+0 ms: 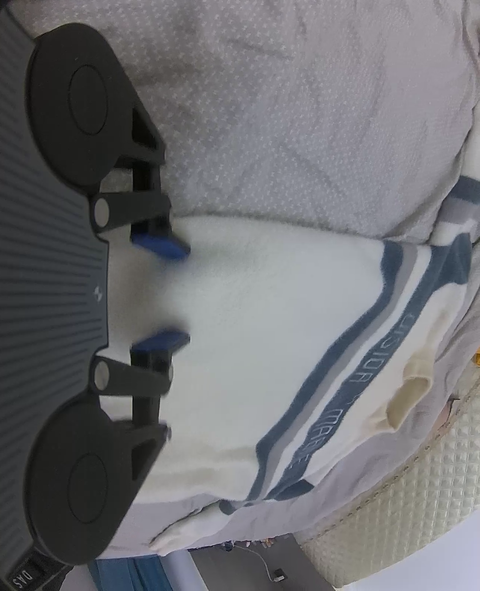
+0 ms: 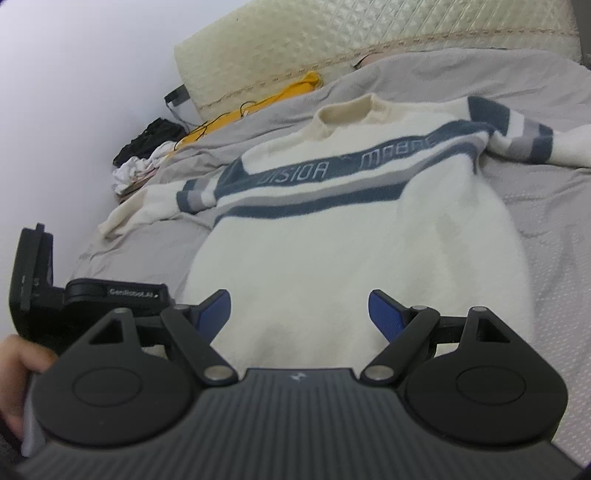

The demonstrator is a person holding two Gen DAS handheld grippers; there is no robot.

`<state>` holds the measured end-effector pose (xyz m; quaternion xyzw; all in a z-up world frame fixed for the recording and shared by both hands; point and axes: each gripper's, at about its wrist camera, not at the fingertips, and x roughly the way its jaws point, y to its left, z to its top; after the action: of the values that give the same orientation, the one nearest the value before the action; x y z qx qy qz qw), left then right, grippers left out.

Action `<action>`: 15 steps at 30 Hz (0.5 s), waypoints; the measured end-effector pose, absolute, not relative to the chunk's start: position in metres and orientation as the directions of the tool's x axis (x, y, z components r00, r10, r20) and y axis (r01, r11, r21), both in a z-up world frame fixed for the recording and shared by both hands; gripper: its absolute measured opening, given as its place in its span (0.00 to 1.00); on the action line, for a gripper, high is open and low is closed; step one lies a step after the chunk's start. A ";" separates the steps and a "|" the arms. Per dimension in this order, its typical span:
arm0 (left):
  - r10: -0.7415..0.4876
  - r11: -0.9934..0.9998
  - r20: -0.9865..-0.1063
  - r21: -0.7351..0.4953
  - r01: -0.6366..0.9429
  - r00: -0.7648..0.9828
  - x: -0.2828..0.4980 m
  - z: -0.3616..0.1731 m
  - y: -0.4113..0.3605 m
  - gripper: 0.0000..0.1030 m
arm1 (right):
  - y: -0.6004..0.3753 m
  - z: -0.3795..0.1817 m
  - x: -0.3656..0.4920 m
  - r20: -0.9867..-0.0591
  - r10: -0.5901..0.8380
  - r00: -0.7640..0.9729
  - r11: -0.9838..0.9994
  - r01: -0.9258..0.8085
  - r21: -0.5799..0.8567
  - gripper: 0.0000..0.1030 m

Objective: Fold large clothes
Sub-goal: 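Pinch the sweater hem with both grippers and pull it straight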

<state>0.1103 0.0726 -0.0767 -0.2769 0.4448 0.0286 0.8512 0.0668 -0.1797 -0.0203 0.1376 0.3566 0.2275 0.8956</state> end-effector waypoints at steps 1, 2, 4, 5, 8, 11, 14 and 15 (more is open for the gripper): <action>-0.201 0.844 -0.768 -0.451 -0.290 0.609 0.109 -0.076 0.073 0.31 | -0.179 -0.021 0.067 -0.579 0.509 0.637 0.857 -0.314 0.409 0.81; -0.217 0.839 -0.755 -0.468 -0.278 0.619 0.108 -0.075 0.073 0.23 | -0.178 -0.021 0.067 -0.581 0.513 0.632 0.855 -0.317 0.410 0.81; -0.235 0.834 -0.732 -0.490 -0.254 0.639 0.106 -0.072 0.073 0.19 | -0.176 -0.022 0.067 -0.586 0.521 0.620 0.851 -0.322 0.416 0.81; -0.245 0.833 -0.724 -0.497 -0.242 0.645 0.106 -0.070 0.072 0.17 | -0.176 -0.023 0.067 -0.589 0.526 0.614 0.848 -0.323 0.421 0.81; -0.288 0.818 -0.677 -0.541 -0.193 0.678 0.102 -0.063 0.070 0.15 | -0.174 -0.024 0.065 -0.587 0.557 0.588 0.828 -0.340 0.445 0.81; -0.336 0.782 -0.623 -0.602 -0.159 0.707 0.101 -0.057 0.072 0.15 | -0.169 -0.023 0.060 -0.577 0.597 0.557 0.801 -0.382 0.461 0.81; -0.424 0.720 -0.558 -0.685 -0.108 0.713 0.105 -0.059 0.076 0.15 | -0.162 -0.020 0.056 -0.562 0.644 0.519 0.765 -0.434 0.475 0.81; -0.445 0.698 -0.543 -0.708 -0.103 0.712 0.108 -0.061 0.076 0.15 | -0.160 -0.019 0.054 -0.554 0.659 0.508 0.752 -0.452 0.480 0.81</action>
<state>0.1076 0.0763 -0.0609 -0.3749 0.3659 -0.1012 0.8458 0.0538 -0.1601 -0.0193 0.1383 0.3754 0.3239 0.8573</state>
